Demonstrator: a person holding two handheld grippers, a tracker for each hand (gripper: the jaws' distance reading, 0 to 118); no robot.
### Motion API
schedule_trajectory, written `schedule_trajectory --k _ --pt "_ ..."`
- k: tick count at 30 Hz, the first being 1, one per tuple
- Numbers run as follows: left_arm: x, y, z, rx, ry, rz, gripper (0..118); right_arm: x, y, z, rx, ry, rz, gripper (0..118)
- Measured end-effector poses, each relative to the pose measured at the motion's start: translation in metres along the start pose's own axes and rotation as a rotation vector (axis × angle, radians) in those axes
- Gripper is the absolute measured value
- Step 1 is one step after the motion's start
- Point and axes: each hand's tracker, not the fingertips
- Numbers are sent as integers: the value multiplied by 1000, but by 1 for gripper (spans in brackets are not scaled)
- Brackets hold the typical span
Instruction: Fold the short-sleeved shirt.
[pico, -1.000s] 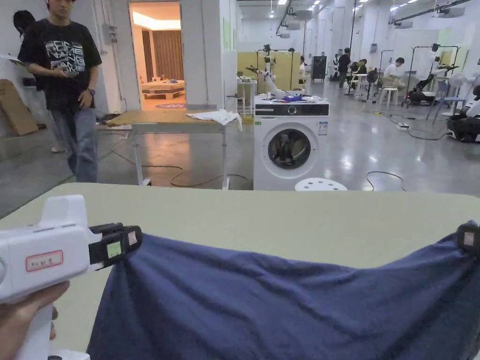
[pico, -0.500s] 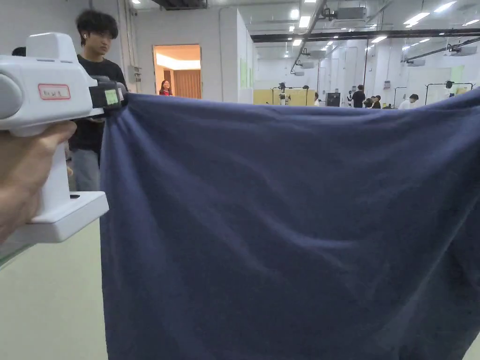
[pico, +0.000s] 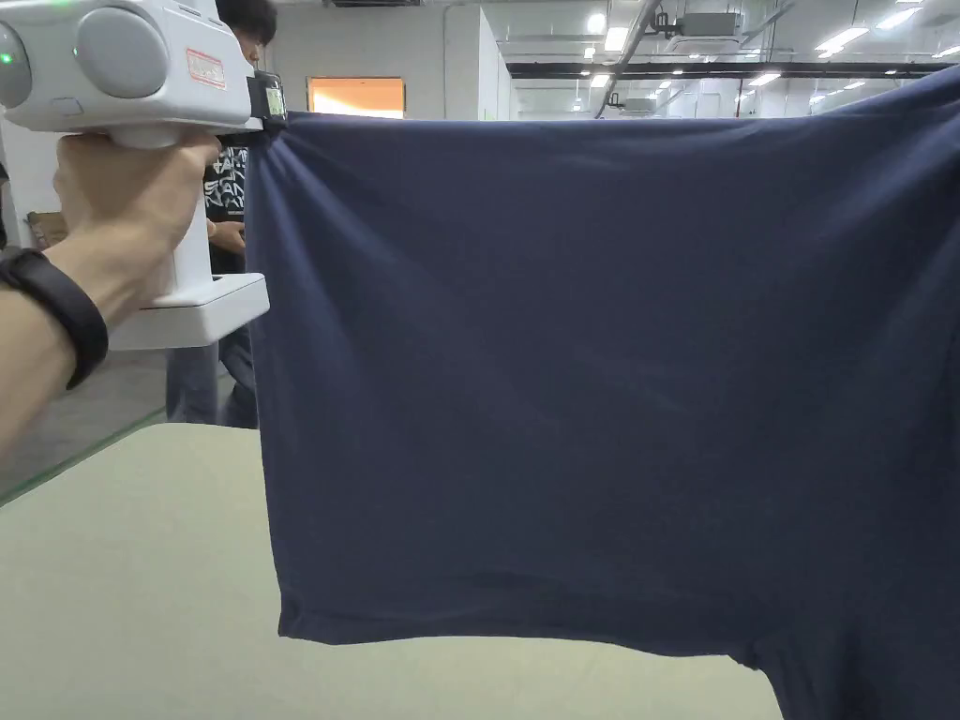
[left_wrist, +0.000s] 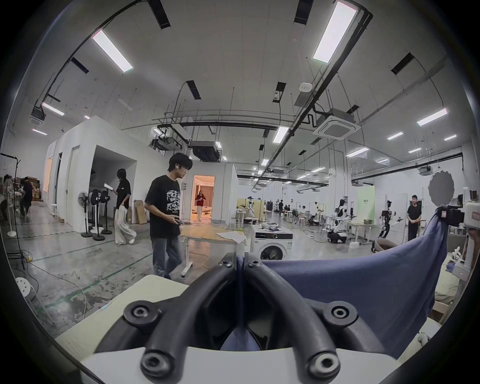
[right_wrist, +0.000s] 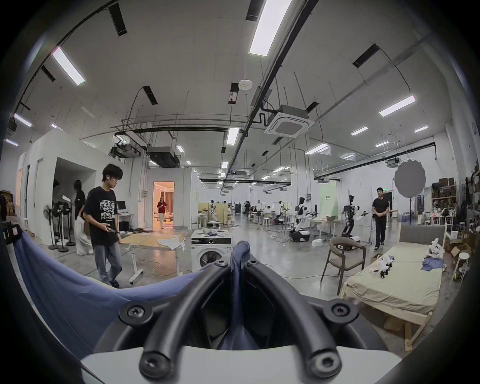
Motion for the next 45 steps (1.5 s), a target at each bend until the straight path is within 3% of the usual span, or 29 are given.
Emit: schedule_trajectory --k 9,13,17,23,27,34,39,43,45 --pt "7 -12 -37 -18 12 -39 0 -4 -18 -42 -27 -28 30 1" --pt "7 -52 -54 -78 14 -40 0 -7 -58 -57 -90 -4 18 1" --pt "15 -105 -53 -92 53 -130 0 -9 -113 -60 -187 36 28 1" --pt "-3 -163 -40 -205 -37 -78 0 2 -173 -37 -250 86 21 1" --pt "-20 -196 3 -214 -95 0 0 22 -200 4 -265 138 18 1" --pt "-51 -290 114 -334 -163 141 0 64 -286 126 -381 200 -68 1" --pt "-60 -376 196 -436 -160 170 0 87 -378 216 -509 180 -151 1" --pt "-64 -436 241 -561 -112 181 0 97 -445 273 -646 160 -328 1" --pt "-67 -462 250 -635 -106 176 0 98 -468 293 -685 118 -333 1"
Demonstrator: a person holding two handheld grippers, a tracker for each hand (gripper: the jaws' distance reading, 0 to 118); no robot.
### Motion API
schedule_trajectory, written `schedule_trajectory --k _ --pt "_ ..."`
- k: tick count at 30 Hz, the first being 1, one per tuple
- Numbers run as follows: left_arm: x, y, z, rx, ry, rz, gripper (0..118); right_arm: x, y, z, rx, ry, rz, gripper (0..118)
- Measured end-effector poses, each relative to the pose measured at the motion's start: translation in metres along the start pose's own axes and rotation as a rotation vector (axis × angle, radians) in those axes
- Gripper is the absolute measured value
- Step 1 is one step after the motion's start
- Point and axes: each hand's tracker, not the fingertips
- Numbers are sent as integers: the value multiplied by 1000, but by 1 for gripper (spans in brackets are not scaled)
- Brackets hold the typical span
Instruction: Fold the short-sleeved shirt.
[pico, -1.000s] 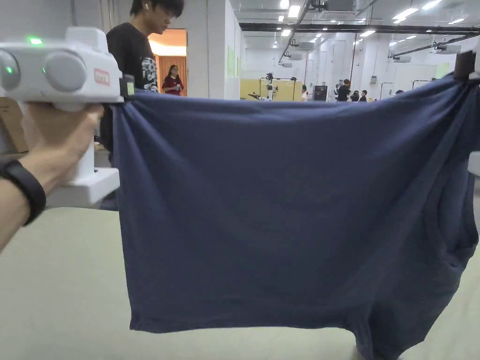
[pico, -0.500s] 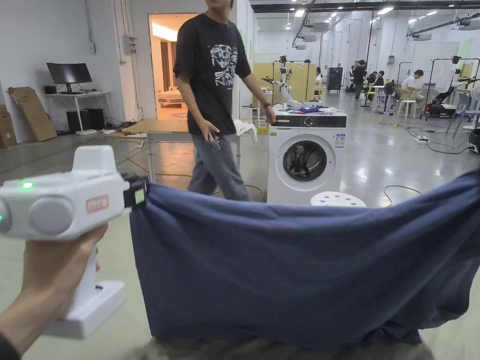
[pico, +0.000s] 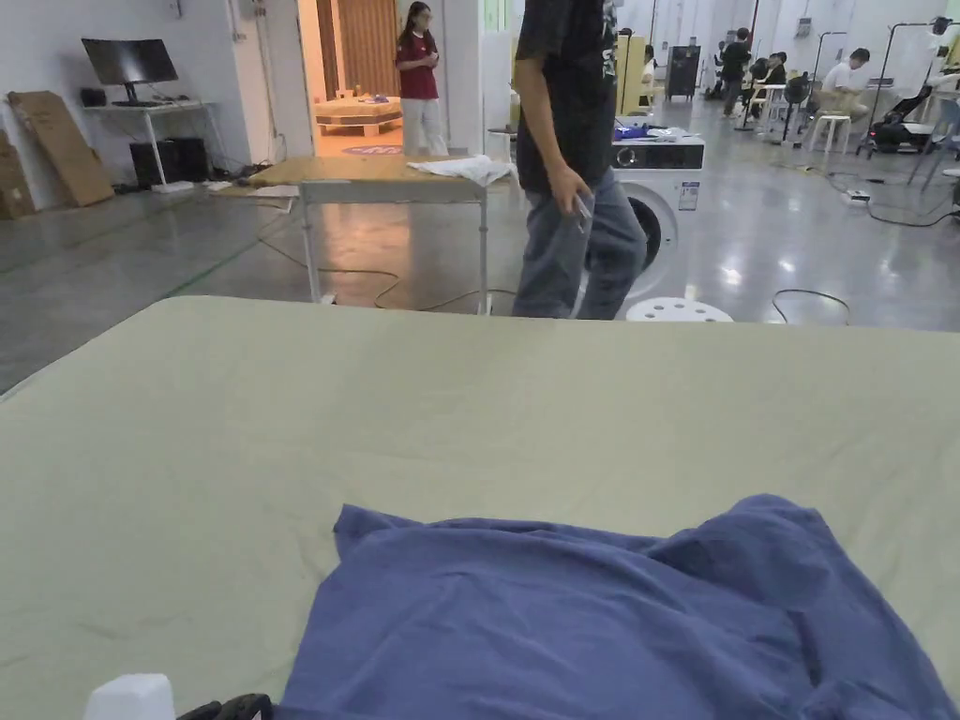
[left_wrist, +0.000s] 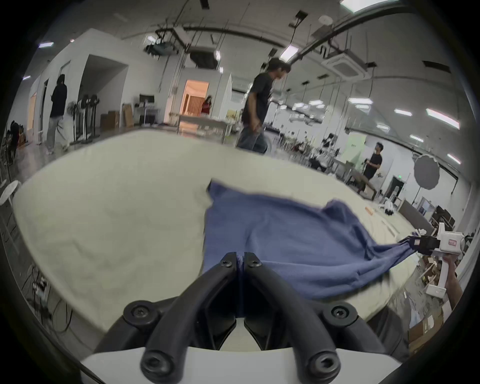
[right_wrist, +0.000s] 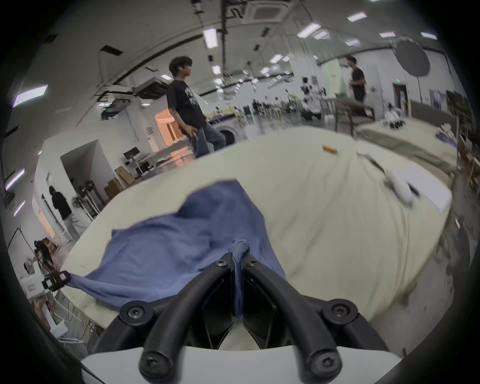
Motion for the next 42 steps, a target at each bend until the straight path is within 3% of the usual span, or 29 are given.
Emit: schedule_trajectory --k 4,11,12,13,14,15,16,20,24,30,31,33,35,37,39,40,42 --pt "-11 -30 -11 -84 -5 -16 0 13 -32 -1 -30 -43 -29 1" --pt "-13 -40 -13 -101 4 -18 1 16 -51 0 -50 -33 -52 3" --pt "-13 -40 -13 -100 8 -24 14 16 -51 1 -52 -27 -55 8" --pt "-11 -39 -11 -99 19 -40 28 17 -50 1 -65 -29 -58 20" --pt "-9 -38 -6 -83 45 -65 51 18 -49 3 -80 -32 -63 47" --pt "-5 -34 4 -58 79 -85 78 20 -49 7 -69 -26 -70 62" --pt "1 -28 16 -49 97 -116 85 20 -48 15 -39 -17 -76 68" --pt "31 -8 90 197 131 -203 86 5 -32 60 146 6 -82 68" --pt "68 11 144 375 160 -264 101 -32 -17 97 280 71 21 68" --pt "103 21 170 468 111 -240 96 -78 -13 113 385 78 226 67" --pt "108 21 169 468 120 -252 90 -84 -13 115 390 91 254 63" --pt "117 19 172 470 120 -273 65 -90 -14 113 395 100 266 45" --pt "120 19 172 466 95 -293 59 -94 -16 113 395 112 268 42" --pt "125 19 167 435 109 -316 32 -91 -19 107 392 137 241 28" --pt "126 18 161 407 111 -345 9 -90 -19 102 362 157 214 3" --pt "126 16 160 405 111 -345 0 -89 -21 101 370 145 214 0" --pt "121 18 158 390 95 -336 0 -87 -22 100 362 143 234 0"
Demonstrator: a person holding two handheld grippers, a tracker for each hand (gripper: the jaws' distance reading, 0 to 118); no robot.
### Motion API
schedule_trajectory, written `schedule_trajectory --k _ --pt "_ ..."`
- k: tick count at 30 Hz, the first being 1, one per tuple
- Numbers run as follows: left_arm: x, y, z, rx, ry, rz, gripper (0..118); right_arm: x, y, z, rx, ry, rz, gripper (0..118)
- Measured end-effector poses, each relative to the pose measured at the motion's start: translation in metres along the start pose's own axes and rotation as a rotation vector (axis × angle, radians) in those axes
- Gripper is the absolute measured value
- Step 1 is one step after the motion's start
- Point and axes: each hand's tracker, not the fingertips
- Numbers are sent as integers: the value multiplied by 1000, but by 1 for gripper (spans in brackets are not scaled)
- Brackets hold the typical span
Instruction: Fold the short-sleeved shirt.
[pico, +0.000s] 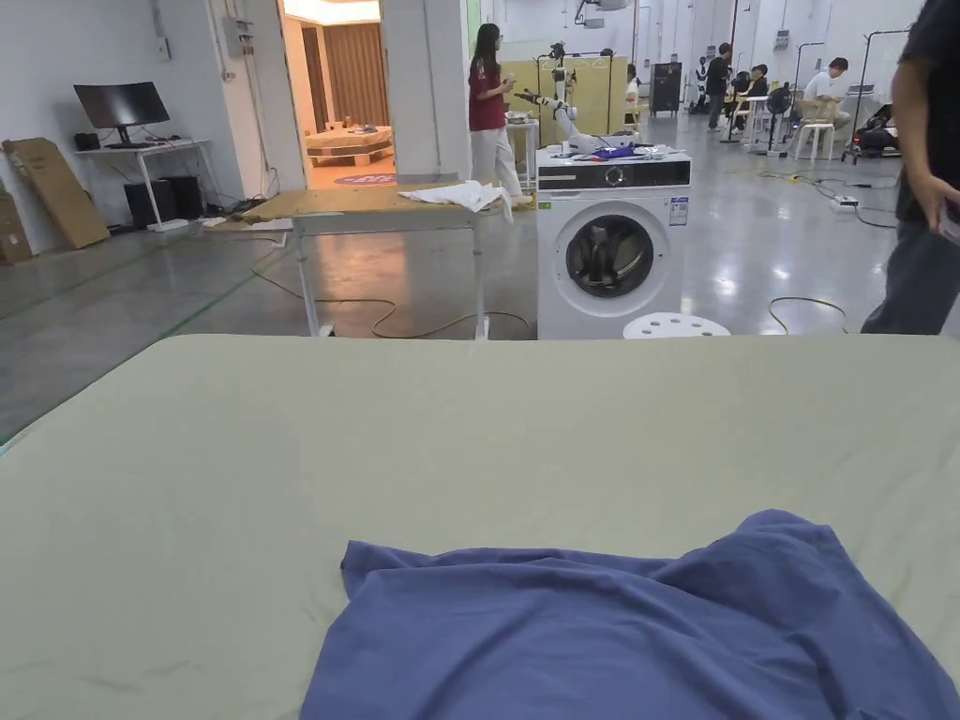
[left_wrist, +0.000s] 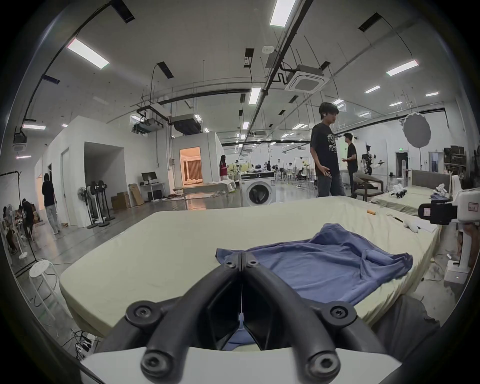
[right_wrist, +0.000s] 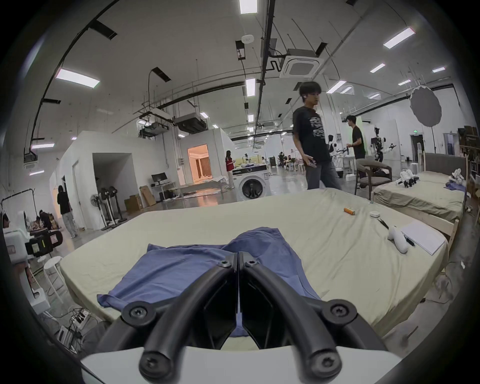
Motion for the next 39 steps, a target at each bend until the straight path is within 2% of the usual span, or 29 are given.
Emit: schedule_trajectory --k 5,8,10,12,13,14,19,23,26,28,30,32,35,36,37,38,39 --pt "-19 -13 -8 -25 -9 84 0 -3 0 -1 -14 -4 13 0" --pt "-35 -35 -30 -138 26 92 2 -2 -3 -1 -32 0 4 0" --pt "-43 -56 -43 -235 27 105 19 0 -8 -2 -54 -6 -3 0" --pt "-53 -78 -58 -317 -14 127 60 2 -13 -2 -80 -11 -9 0" --pt "-56 -92 -64 -354 -26 142 75 2 -16 -2 -92 -14 -12 0" --pt "-59 -102 -72 -397 -35 156 81 3 -18 -2 -100 -17 -13 0" --pt "-68 -141 -99 -470 -44 213 80 5 -25 -4 -140 -47 5 0" --pt "-68 -149 -116 -497 -36 225 72 9 -28 -3 -157 -62 -3 0" --pt "-77 -162 -127 -541 -28 309 55 17 -32 -1 -159 -82 -108 0" --pt "-79 -171 -133 -583 -31 327 49 21 -34 2 -157 -109 -104 0" --pt "-75 -172 -130 -570 -6 291 25 24 -36 4 -165 -139 -100 0" --pt "-72 -171 -133 -576 -59 295 9 30 -39 8 -173 -151 -102 0" --pt "-58 -169 -139 -601 -33 210 7 41 -46 9 -201 -174 -105 1" --pt "-55 -168 -140 -607 -31 196 7 44 -49 8 -216 -185 -98 7" --pt "-51 -167 -143 -616 -23 182 7 47 -54 7 -228 -196 -86 20" --pt "-48 -166 -145 -627 -17 161 7 50 -58 5 -243 -203 -75 46" --pt "-43 -165 -148 -649 -16 119 7 53 -63 2 -270 -211 -64 62"
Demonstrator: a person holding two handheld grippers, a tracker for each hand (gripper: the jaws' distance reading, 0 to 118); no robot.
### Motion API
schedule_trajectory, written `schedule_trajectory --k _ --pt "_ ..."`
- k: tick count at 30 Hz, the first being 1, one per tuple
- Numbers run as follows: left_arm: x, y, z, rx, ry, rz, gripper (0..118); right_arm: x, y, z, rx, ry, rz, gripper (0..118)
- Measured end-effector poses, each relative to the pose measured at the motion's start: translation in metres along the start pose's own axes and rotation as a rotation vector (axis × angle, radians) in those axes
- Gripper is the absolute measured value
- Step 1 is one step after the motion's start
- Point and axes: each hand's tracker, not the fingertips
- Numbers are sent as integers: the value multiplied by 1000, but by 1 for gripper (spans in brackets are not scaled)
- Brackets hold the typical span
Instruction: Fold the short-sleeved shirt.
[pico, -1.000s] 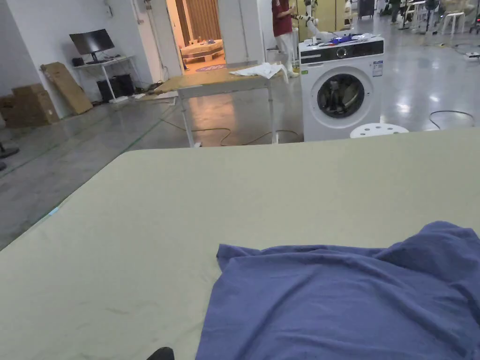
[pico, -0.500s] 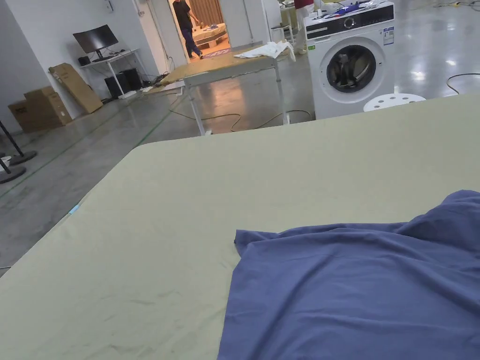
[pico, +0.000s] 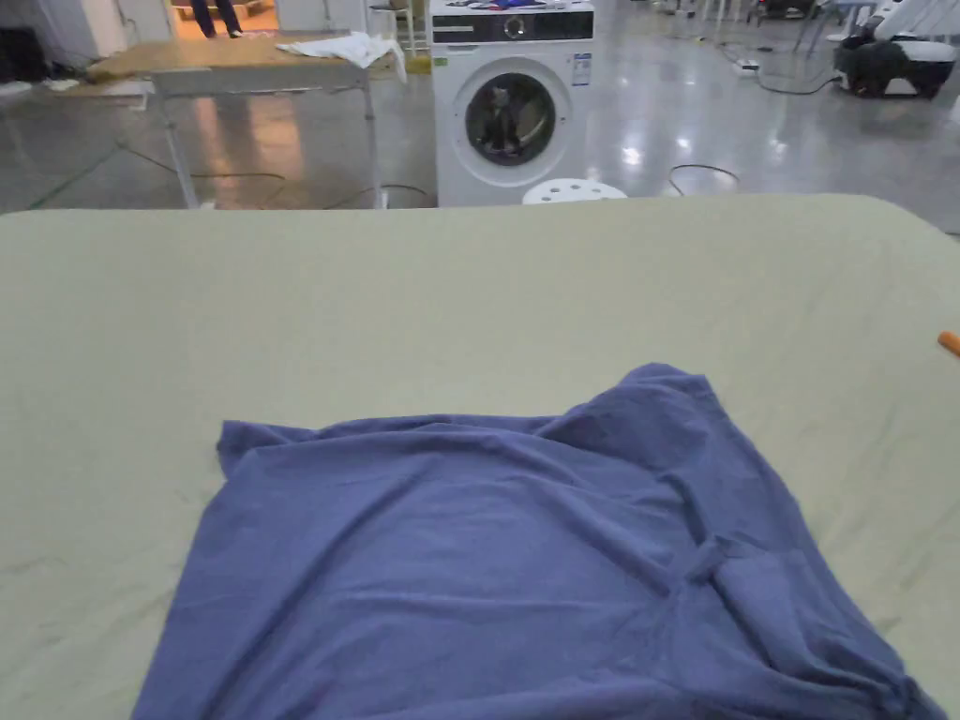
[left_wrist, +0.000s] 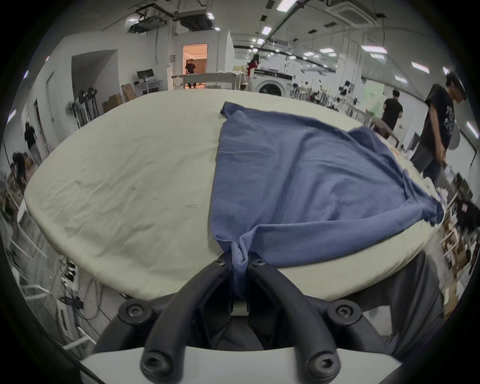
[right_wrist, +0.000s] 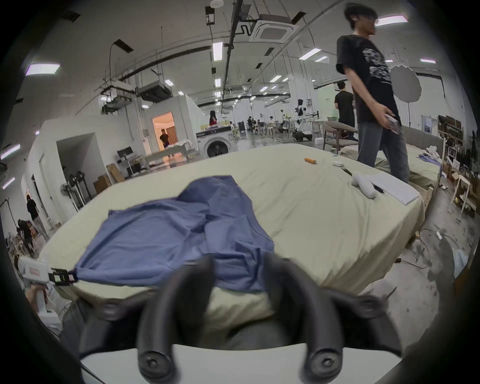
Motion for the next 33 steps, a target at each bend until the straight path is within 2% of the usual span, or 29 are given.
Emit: schedule_trajectory --k 1,6,8,10,13,14,16,17,20,22,24,29,33 --pt "5 3 -1 -4 14 -26 7 2 -3 -5 -18 -5 9 67" --pt "12 6 3 -12 25 -29 7 16 -18 -34 -51 10 13 66" --pt "9 5 4 -7 12 -7 7 21 -21 -52 -90 30 61 66" --pt "7 7 5 -12 -1 8 7 27 -25 -71 -102 19 58 65" --pt "6 7 5 -14 -13 25 7 41 -31 -93 -169 45 -53 48" --pt "4 6 6 -12 -15 29 7 45 -33 -97 -181 64 -76 48" --pt "4 4 9 -2 -16 37 7 49 -36 -96 -182 90 -115 13" --pt "4 3 10 2 -16 40 7 48 -35 -94 -168 92 -129 8" --pt "3 6 25 27 -30 39 3 45 -27 -80 -136 91 -126 6" --pt "-11 13 37 128 -98 64 3 44 -11 -73 -88 116 -123 6" --pt "-18 37 47 166 -94 68 3 41 11 -76 -44 147 -99 6" --pt "-32 107 10 194 -117 59 2 26 71 -136 -57 161 -11 6" --pt "-35 155 -46 120 -107 55 1 14 109 -196 -123 151 2 6"
